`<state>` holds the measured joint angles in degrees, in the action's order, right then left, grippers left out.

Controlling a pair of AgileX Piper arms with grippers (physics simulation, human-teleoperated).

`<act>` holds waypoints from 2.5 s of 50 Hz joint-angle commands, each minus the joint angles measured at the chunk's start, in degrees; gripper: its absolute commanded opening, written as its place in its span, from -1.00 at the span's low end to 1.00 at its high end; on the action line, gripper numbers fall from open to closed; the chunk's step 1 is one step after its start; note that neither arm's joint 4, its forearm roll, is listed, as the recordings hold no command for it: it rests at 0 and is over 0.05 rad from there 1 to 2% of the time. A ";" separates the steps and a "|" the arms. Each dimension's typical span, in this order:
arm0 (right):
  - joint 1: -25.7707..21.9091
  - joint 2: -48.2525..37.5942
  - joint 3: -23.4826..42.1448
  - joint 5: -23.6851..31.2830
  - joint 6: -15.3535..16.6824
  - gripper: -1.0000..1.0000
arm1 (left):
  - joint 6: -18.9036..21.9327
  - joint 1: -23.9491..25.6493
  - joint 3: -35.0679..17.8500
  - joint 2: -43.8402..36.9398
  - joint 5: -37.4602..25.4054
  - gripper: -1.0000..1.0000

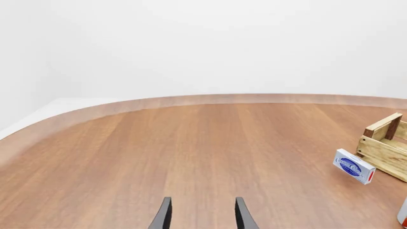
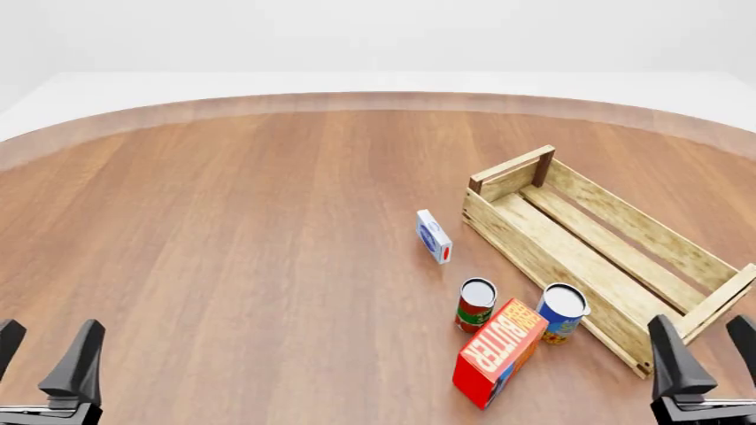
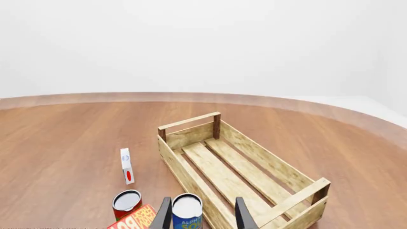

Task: Pick up the tomato sauce, and put it in the wooden tray.

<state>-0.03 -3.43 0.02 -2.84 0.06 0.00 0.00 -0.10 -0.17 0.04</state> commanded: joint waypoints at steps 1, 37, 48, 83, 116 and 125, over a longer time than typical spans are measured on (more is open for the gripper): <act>1.49 0.42 0.76 1.14 -2.30 1.00 | 0.00 0.00 -0.15 -0.26 0.07 1.00; -20.30 -45.31 49.29 22.35 17.08 1.00 | 0.00 0.00 -0.15 -0.26 0.07 1.00; -21.46 -58.66 58.63 28.35 19.43 1.00 | 0.00 0.00 -0.15 -0.26 0.07 1.00; -16.57 -78.99 62.49 32.80 11.32 1.00 | 0.00 0.00 -0.15 -0.26 0.07 1.00; -23.00 -83.29 51.31 26.66 6.36 1.00 | 0.00 0.00 -0.15 -0.26 0.07 1.00; -25.29 -82.73 49.74 26.57 4.92 1.00 | 0.00 0.00 -0.15 -0.26 0.07 1.00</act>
<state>-22.95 -86.41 52.29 24.34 6.45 0.00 0.00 -0.25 -0.43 0.11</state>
